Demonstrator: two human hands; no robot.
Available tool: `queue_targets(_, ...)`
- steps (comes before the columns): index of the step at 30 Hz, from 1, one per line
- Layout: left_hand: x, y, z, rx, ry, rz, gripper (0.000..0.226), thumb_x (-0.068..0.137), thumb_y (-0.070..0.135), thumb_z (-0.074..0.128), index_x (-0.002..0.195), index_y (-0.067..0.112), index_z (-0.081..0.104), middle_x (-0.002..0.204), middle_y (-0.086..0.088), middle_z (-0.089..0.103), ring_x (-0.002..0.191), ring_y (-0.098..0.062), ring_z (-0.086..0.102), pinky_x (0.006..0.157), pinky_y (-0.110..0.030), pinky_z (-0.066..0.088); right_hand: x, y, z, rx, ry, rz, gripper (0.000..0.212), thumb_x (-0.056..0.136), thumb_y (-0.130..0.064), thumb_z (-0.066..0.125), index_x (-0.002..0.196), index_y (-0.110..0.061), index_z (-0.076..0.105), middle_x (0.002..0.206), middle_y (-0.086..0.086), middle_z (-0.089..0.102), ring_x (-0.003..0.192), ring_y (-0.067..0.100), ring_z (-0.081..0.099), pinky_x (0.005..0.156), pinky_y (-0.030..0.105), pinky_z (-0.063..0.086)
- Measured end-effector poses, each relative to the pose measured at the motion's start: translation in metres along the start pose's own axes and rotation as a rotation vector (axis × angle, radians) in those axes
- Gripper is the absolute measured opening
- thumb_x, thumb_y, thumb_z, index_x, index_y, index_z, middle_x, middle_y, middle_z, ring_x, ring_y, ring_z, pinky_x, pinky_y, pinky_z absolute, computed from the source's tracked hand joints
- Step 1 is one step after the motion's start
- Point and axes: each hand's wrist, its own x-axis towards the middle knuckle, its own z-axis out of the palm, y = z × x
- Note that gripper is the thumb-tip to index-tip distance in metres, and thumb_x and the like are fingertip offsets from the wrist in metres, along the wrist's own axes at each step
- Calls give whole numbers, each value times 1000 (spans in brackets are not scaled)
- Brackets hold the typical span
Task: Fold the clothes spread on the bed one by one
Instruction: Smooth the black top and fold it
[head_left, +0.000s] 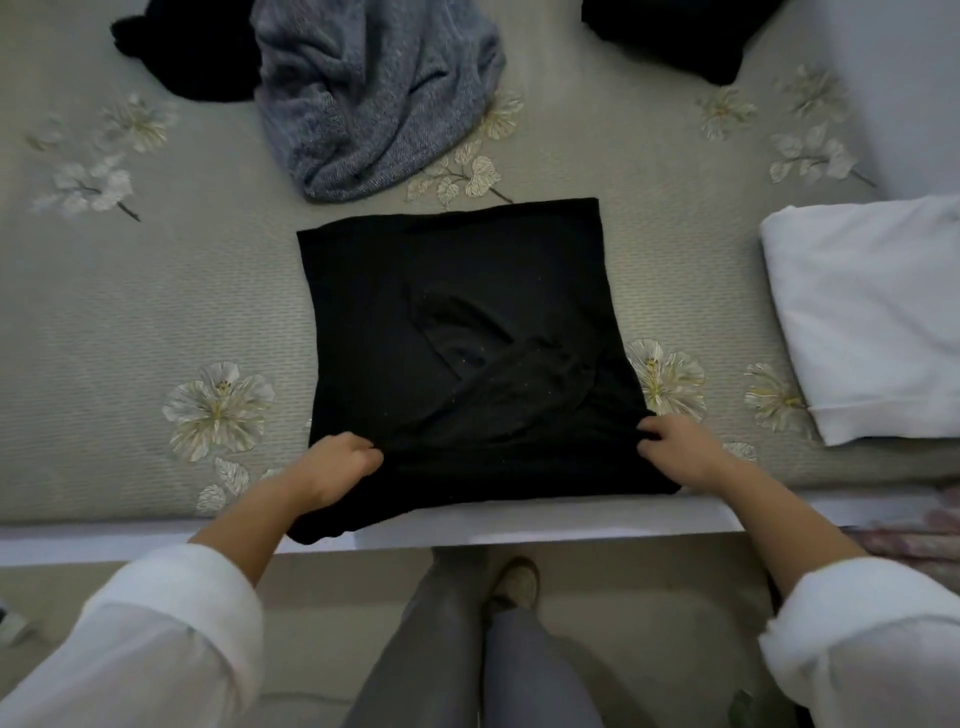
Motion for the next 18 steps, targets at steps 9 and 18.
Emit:
queue_targets(9, 80, 23, -115, 57, 25, 12, 7, 91, 18, 57, 86, 14, 61, 80, -3, 64, 70, -12, 60, 62, -24, 43, 83, -62, -64, 161, 312, -91, 10, 91, -10, 60, 88, -16, 67, 79, 2, 65, 75, 15, 61, 62, 26, 43)
queue_targets(18, 177, 19, -192, -143, 128, 39, 14, 90, 4, 60, 93, 18, 60, 84, -7, 68, 78, -23, 65, 75, -34, 50, 190, -112, -98, 211, 506, -87, 7, 91, -13, 62, 91, -20, 65, 78, -6, 61, 76, 14, 58, 69, 25, 41)
